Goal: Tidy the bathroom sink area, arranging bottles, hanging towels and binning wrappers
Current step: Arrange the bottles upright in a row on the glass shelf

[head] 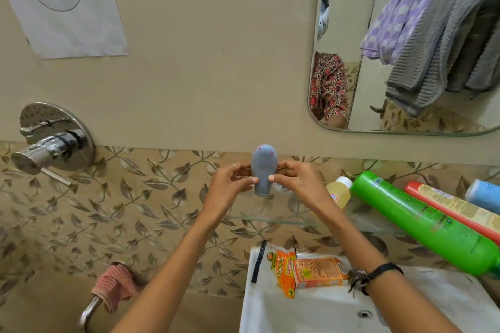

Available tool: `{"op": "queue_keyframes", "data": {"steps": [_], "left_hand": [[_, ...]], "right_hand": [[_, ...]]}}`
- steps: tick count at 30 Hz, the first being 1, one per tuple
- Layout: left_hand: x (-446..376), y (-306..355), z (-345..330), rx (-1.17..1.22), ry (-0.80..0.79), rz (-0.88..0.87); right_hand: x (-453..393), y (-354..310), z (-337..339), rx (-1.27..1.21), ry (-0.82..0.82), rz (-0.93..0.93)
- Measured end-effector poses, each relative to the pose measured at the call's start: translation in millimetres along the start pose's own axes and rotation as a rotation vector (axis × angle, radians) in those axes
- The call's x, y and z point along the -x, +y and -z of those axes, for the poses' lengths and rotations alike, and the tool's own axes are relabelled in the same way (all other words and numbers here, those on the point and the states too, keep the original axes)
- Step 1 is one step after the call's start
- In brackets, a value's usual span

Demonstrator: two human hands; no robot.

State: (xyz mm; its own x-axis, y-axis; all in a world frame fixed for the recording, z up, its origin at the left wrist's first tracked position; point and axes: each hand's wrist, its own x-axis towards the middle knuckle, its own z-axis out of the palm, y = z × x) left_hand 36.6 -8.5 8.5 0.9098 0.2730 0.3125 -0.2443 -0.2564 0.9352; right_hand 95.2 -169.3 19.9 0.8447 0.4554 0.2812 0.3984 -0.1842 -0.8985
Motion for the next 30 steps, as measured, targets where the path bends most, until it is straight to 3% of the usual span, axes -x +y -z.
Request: {"op": "queue_keyframes", "data": {"steps": [6, 26, 30], "left_hand": [[2, -11, 2, 0.016, 0.006, 0.020], [10, -20, 4, -0.051, -0.041, -0.023], [14, -19, -1, 0.004, 0.022, 0.010]], "right_hand": [[-5, 8, -9, 0.152, 0.011, 0.022], [12, 9, -13, 0.149, 0.020, -0.011], [15, 6, -11, 0.187, 0.002, -0.011]]}}
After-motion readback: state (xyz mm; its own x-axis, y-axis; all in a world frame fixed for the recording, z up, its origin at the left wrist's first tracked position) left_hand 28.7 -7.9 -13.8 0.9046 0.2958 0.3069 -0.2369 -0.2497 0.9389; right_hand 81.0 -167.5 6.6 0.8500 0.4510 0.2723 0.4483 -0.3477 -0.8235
